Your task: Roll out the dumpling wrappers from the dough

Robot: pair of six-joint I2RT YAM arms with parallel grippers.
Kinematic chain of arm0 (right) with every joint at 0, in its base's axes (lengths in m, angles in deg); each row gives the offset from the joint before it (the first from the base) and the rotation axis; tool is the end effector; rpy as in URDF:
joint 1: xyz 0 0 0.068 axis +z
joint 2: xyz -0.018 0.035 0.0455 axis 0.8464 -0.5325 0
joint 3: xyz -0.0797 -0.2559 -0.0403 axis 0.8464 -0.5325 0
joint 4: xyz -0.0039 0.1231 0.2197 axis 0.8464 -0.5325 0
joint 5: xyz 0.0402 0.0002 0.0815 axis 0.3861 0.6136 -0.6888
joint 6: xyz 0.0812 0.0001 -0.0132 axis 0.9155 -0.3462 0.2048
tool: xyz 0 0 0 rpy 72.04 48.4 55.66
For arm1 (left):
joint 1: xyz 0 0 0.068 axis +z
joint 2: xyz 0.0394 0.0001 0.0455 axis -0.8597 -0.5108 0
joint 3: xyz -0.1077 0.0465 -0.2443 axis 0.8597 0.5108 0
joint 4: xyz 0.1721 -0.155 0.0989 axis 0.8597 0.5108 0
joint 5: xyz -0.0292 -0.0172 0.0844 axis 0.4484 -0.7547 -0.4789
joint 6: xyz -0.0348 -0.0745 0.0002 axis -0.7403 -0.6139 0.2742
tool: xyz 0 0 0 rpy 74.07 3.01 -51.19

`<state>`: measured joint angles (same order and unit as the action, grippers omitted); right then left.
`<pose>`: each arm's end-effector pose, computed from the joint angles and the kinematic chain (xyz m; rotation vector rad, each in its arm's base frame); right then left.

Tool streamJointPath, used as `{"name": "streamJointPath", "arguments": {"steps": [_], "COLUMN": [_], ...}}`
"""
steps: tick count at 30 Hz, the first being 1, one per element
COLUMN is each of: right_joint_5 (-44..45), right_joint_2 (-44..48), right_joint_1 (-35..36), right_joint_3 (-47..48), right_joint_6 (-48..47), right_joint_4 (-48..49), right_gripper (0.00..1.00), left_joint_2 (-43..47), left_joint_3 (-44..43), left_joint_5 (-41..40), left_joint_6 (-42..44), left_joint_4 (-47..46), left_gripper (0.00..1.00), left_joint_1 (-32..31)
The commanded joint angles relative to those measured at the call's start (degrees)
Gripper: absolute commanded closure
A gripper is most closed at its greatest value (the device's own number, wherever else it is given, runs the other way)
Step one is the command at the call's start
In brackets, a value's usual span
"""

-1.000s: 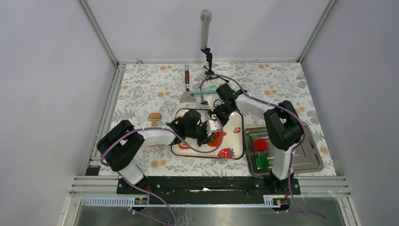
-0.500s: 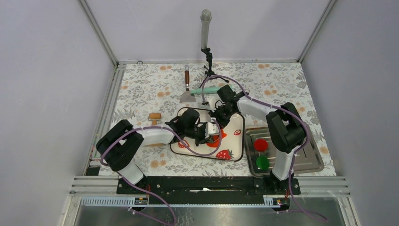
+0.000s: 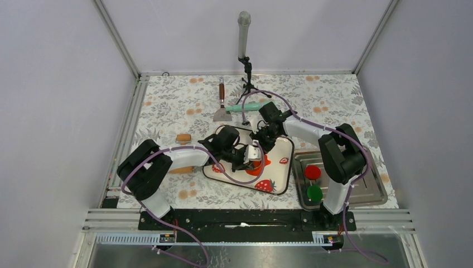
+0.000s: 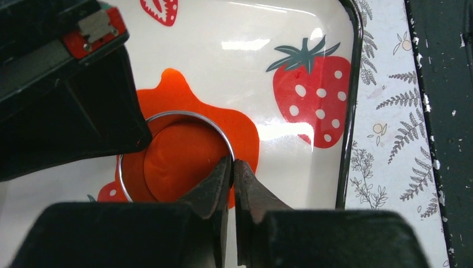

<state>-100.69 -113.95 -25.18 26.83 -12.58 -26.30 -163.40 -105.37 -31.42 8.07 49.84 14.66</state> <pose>0.2912 0.2254 0.1490 -1.2762 2.4030 0.7213 0.2028 -0.2654 0.1463 1.7234 1.5481 -0.9181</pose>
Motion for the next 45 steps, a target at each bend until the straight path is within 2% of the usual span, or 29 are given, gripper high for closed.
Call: {"name": "streamJointPath", "arguments": {"steps": [1,4,6,9,12,15,19,24,29,43,45], "right_joint_5": [3.03,2.13,0.97,-0.67,-1.51,-0.88,-1.07,-2.48,-3.38,-4.23,-4.28], "right_joint_2": [-2.17,-2.0,-1.43,0.27,2.18,3.77,5.73,9.74,9.29,3.64,2.62], "right_joint_1": [0.09,0.14,0.07,0.05,0.05,0.04,-1.53,-2.76,-2.75,-2.76,-2.76], "right_joint_3": [0.43,4.32,7.0,9.15,9.29,8.35,3.76,-3.39,-5.81,-6.36,-6.37], "right_joint_6": [-0.21,0.57,1.31,3.33,6.67,10.36,16.7,26.06,27.77,30.3,30.01], "right_joint_4": [-13.6,-14.94,-16.56,-18.78,-19.46,-19.46,-16.94,-8.6,-5.04,-0.57,-0.76], "right_gripper": [1.0,0.95,0.83,0.65,0.57,0.53,0.52,0.52,0.52,0.64,0.68], "left_joint_2": [2.41,8.63,12.95,16.97,16.77,14.59,10.54,6.8,3.52,-0.55,-1.74], "left_joint_3": [-0.56,-0.37,-0.18,-1.3,-3.74,-5.02,-6.11,-5.39,-5.35,-3.95,-4.2], "left_joint_5": [-8.37,-10.3,-11.74,-15.64,-18.79,-23.3,-25.13,-21.85,-16.57,-14.35,-14.63], "left_joint_6": [-4.22,-11.3,-16.16,-24.2,-31.67,-41.58,-55.58,-61.12,-63.73,-63.8,-63.54], "left_joint_4": [6.9,5.25,4.69,6.08,9.95,11.25,12.37,8.17,5.39,3.05,3.48], "left_gripper": [0.85,0.66,0.6,0.54,0.53,0.53,0.55,0.55,0.55,0.65,0.7], "left_joint_1": [3.02,2.97,3.0,2.88,3.02,3.08,4.15,4.8,4.89,4.9,4.89]}}
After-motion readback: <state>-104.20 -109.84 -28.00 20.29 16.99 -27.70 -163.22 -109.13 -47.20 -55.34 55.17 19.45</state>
